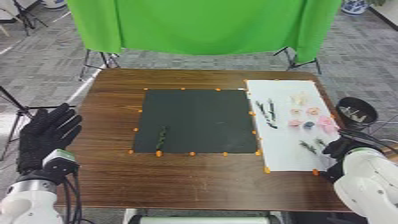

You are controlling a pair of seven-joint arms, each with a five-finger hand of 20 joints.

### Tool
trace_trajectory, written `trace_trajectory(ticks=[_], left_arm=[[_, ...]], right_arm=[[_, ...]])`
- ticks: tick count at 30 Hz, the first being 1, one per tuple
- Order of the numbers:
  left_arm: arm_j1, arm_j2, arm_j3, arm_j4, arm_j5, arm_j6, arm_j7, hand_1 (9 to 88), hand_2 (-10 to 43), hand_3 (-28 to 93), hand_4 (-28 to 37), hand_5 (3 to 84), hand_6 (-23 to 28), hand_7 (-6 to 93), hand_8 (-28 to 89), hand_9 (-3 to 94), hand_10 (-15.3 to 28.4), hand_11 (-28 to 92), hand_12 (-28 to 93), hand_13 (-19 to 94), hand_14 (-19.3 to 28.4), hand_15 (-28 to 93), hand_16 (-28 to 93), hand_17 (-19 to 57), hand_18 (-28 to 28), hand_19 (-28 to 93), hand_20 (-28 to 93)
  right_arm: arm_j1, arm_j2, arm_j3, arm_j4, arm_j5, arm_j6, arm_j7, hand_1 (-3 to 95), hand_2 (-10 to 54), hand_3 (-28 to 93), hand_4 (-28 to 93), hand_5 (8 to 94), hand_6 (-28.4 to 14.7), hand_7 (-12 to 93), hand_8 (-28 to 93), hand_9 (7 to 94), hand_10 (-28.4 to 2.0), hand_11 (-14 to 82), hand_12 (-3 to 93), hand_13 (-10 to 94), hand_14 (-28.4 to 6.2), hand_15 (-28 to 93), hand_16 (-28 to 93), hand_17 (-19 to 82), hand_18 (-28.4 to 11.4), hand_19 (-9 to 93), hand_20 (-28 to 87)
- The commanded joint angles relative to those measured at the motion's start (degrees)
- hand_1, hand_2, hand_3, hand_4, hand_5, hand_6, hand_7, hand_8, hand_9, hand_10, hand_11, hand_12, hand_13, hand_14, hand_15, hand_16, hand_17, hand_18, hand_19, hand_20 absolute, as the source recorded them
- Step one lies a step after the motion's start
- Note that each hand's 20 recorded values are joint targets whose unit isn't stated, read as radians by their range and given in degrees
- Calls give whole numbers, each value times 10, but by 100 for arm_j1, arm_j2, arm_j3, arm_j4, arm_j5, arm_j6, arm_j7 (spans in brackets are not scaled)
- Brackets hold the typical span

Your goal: Arrange flowers

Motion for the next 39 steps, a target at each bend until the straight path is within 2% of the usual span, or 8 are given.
trace_trajectory(ticks=[1, 7, 9, 13, 21, 25, 29, 39], left_arm=[[57, -47, 0, -17, 26, -7, -68, 273, 164, 694, -283, 483, 112, 137, -84, 390, 171, 233, 97, 271, 176, 411, -102, -68, 165, 435, 57], [12, -61, 17, 13, 35, -27, -131, 273, 165, 694, -283, 484, 112, 137, -83, 391, 172, 232, 97, 271, 177, 411, -103, -68, 165, 435, 58], [4, -41, 45, 17, 20, -46, -126, 272, 165, 695, -283, 484, 113, 137, -83, 390, 172, 232, 97, 270, 178, 411, -103, -68, 165, 435, 57], [-5, -40, 38, 28, 26, -42, -123, 272, 165, 695, -283, 484, 113, 136, -83, 390, 172, 232, 97, 270, 177, 413, -103, -68, 165, 434, 57], [20, -70, 11, 23, 46, -57, -147, 272, 165, 695, -283, 484, 113, 137, -83, 390, 172, 233, 98, 270, 177, 412, -104, -68, 165, 435, 56], [13, -88, 43, 26, 25, -47, -151, 273, 164, 696, -283, 484, 113, 137, -83, 390, 172, 233, 98, 270, 177, 413, -103, -68, 164, 435, 56], [49, -99, 22, 15, 17, -30, -132, 272, 164, 696, -283, 484, 113, 137, -83, 391, 171, 233, 98, 270, 177, 413, -104, -68, 165, 435, 56], [155, -108, -23, -26, -24, -25, -99, 272, 164, 695, -283, 484, 113, 137, -83, 391, 171, 232, 97, 271, 177, 412, -104, -68, 165, 436, 56]], right_arm=[[-174, 99, 55, -284, -253, 354, -189, 526, -22, 680, -279, 788, -34, 275, 102, 792, -150, 304, 252, 686, -139, 610, 257, 388, -237, 899, 289], [-80, 161, -120, -348, -623, 451, -237, 517, -39, 712, -262, 797, -36, 275, 128, 802, -148, 302, 284, 698, -137, 615, 272, 395, -236, 903, 291], [-45, 135, -114, -335, -538, 134, -88, 504, -56, 711, -237, 790, -38, 273, 125, 793, -150, 289, 300, 688, -139, 614, 278, 393, -237, 903, 291], [-104, 81, -102, -286, -538, -209, -1, 387, -94, 727, -220, 677, -66, 173, -92, 711, -184, 282, 241, 634, -157, 621, 270, 373, -243, 901, 292], [-81, -60, -109, -38, -214, -647, -33, 379, -95, 718, -257, 647, -89, 130, -95, 673, -195, 269, 232, 602, -166, 627, 265, 363, -247, 905, 298], [-149, -66, -203, 115, -253, -85, -290, 436, -95, 729, -272, 700, -52, 165, -81, 717, -173, 281, 237, 642, -149, 612, 263, 369, -242, 901, 302], [-213, -8, -384, 154, -642, 690, -363, 543, -95, 683, -265, 780, -33, 235, 58, 818, -135, 234, 365, 717, -126, 594, 284, 402, -235, 907, 307], [-178, 173, -404, -380, -872, 1384, -586, 545, -95, 737, -249, 813, -31, 289, 104, 866, -121, 212, 423, 754, -118, 599, 301, 427, -230, 925, 317]])
